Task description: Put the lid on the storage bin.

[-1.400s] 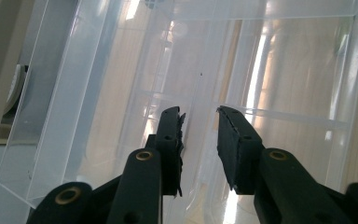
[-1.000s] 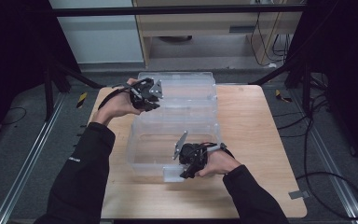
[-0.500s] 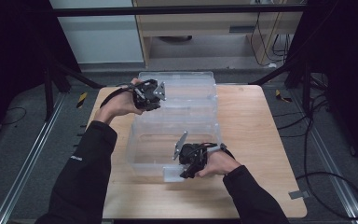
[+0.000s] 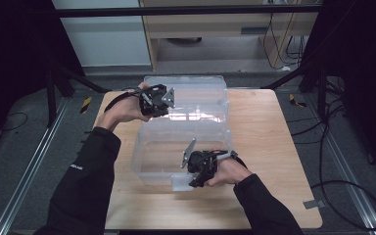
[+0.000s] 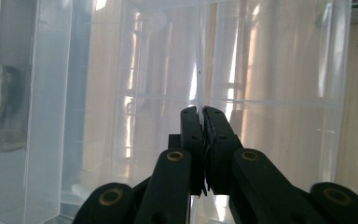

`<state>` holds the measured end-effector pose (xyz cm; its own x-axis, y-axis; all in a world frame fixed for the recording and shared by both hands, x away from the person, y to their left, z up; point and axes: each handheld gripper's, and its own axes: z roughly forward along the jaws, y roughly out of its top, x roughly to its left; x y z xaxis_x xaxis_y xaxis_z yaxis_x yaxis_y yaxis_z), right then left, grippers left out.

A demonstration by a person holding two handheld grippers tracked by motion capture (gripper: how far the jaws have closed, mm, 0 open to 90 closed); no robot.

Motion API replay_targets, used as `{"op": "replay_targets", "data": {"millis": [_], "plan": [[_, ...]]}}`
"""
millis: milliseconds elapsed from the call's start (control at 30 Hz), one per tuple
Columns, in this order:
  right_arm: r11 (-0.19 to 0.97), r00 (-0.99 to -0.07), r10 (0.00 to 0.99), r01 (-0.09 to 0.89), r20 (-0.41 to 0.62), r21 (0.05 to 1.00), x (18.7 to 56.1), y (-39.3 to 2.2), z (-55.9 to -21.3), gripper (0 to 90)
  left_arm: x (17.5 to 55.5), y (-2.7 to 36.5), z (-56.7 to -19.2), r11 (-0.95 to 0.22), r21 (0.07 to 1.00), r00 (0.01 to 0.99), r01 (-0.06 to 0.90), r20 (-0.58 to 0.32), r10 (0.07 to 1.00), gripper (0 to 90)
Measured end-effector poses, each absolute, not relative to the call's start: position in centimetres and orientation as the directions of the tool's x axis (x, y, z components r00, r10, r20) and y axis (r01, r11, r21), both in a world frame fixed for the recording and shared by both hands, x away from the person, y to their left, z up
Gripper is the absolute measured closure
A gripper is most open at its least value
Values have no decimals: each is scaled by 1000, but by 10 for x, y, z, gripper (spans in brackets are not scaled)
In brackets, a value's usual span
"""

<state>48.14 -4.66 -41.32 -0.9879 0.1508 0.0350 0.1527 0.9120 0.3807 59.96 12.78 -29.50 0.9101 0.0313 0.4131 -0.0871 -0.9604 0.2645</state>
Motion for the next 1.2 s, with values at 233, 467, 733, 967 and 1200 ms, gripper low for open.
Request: {"op": "replay_targets", "data": {"millis": [233,467,733,967,1200], "plan": [[912,-988,150,152,36,381,481,-47,-413,618,587,131,-291,-952,286,914,-110,405,16,880],[914,-988,149,150,33,377,480,-46,-413,618,571,134,-290,-947,295,910,-126,415,8,880],[915,-989,144,143,25,377,478,-46,-414,615,551,140,-291,-936,320,903,-148,430,5,881],[916,-989,147,147,30,374,476,-46,-413,614,535,145,-294,-927,342,904,-153,428,8,880],[916,-989,147,144,20,374,476,-46,-413,613,521,145,-297,-925,347,904,-154,428,10,880]]}}
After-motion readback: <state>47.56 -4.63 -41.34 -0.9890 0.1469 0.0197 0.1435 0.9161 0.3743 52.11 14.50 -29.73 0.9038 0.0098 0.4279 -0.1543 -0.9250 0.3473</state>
